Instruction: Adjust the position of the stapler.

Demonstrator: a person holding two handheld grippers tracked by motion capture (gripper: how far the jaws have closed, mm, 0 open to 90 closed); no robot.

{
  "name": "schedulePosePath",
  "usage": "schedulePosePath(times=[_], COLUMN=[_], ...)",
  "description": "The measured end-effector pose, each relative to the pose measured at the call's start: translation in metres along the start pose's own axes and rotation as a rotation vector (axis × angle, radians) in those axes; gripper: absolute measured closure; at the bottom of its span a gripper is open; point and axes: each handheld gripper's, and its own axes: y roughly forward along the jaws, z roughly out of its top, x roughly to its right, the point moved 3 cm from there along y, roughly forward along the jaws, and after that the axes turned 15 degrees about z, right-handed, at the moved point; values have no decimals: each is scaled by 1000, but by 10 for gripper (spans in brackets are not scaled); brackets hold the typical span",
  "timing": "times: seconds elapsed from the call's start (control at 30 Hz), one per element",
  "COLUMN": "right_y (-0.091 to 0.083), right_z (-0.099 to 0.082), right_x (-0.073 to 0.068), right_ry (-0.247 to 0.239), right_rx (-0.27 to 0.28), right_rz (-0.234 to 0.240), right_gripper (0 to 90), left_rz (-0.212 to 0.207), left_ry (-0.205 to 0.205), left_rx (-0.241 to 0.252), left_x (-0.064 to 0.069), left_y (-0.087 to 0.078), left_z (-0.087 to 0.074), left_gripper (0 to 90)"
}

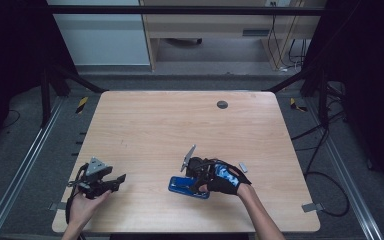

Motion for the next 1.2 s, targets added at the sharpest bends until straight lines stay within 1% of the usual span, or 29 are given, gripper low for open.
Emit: schedulePosePath(times=[0.07,0.13,0.17,0.27,0.33,0.4,0.57,0.63,0.7,0.73,0.77,0.8,0.83,0.87,0.97,1.03,1.13,1.2], right_y=[1,2,3,6,6,6,6,6,6,6,6,6,6,6,5,5,5,5], right_z=[0,1,1,2,2,3,3,3,3,3,3,3,3,3,3,3,3,3], right_x=[0,1,2,1,2,2,2,3,1,2,2,2,2,1,1,2,1,1], right_ry=[9,7,-3,5,-11,-6,-12,-25,-18,-38,-46,-40,-46,-36,-48,-80,-96,-115], right_rx=[-7,-11,-10,-23,-27,-30,-33,-36,-40,-43,-44,-44,-44,-45,-52,-60,-74,-78], right_rz=[1,8,8,12,11,14,16,12,12,9,9,7,8,9,15,18,28,34], right_gripper=[588,605,609,630,634,635,640,643,648,649,651,651,652,653,655,656,656,657], left_rz=[0,0,0,-1,-2,-3,-3,-3,-3,-4,-4,-4,-5,-6,-8,-9,-9,-10], left_ry=[0,0,2,4,9,8,7,7,8,7,7,7,6,7,11,9,8,11], left_rx=[-2,-3,-4,-4,-7,-8,-6,-6,-5,-6,-6,-6,-5,-6,-7,-5,-4,-6], left_x=[0,0,1,1,1,1,1,1,1,2,2,2,2,2,2,3,3,3], left_y=[0,1,1,1,1,1,2,2,2,2,2,2,2,2,2,2,2,2], left_z=[0,0,0,0,0,0,0,0,0,0,0,0,0,0,0,0,0,0], left_gripper=[371,372,371,371,371,371,371,372,371,371,371,372,372,372,371,372,372,372])
